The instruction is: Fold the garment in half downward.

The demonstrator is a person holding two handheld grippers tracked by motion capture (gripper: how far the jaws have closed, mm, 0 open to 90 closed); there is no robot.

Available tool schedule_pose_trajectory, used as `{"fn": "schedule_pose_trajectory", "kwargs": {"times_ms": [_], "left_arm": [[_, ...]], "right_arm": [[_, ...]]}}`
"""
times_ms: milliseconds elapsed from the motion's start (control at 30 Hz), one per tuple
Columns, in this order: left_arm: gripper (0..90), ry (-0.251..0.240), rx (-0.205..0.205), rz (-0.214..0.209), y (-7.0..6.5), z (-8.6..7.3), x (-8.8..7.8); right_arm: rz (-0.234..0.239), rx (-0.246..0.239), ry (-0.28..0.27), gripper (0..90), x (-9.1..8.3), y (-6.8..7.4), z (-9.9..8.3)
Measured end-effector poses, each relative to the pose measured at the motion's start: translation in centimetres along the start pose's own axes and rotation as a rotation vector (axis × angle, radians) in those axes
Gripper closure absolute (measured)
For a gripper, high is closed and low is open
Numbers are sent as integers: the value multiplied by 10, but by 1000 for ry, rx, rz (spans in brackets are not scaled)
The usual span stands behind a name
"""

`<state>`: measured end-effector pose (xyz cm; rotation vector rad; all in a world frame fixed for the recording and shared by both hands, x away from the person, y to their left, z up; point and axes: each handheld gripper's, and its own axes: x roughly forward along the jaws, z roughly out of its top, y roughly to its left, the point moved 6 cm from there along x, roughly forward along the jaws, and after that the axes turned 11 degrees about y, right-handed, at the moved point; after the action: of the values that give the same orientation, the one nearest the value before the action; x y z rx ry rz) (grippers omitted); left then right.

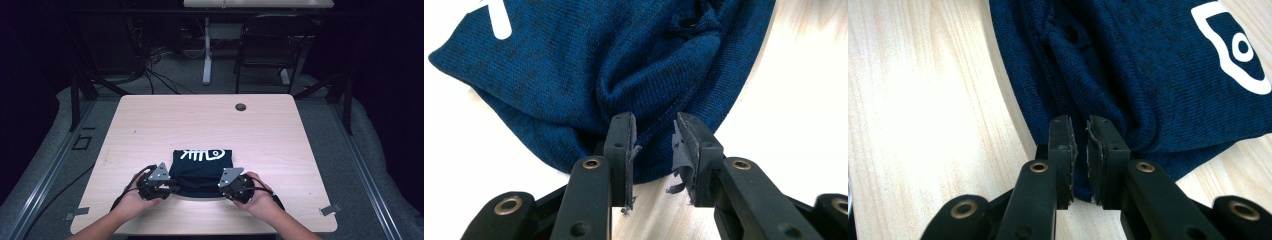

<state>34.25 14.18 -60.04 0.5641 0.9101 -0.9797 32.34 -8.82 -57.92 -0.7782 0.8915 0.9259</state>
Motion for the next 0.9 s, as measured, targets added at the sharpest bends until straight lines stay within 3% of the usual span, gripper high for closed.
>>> {"fn": "schedule_pose_trajectory", "kwargs": {"times_ms": [167, 367, 600, 900], "left_arm": [[692, -3, -9, 1, 0, -1, 0], [681, -15, -16, -6, 0, -1, -4], [632, -39, -33, 14, 2, 1, -13], [621, -33, -63, 12, 4, -7, -8]], "right_arm": [[-3, 4, 4, 797, -1, -1, -2], [4, 43, -27, 757, -6, -1, -4], [-5, 63, -24, 731, -9, -5, -10], [-13, 74, -12, 720, -5, -4, -16]]}}
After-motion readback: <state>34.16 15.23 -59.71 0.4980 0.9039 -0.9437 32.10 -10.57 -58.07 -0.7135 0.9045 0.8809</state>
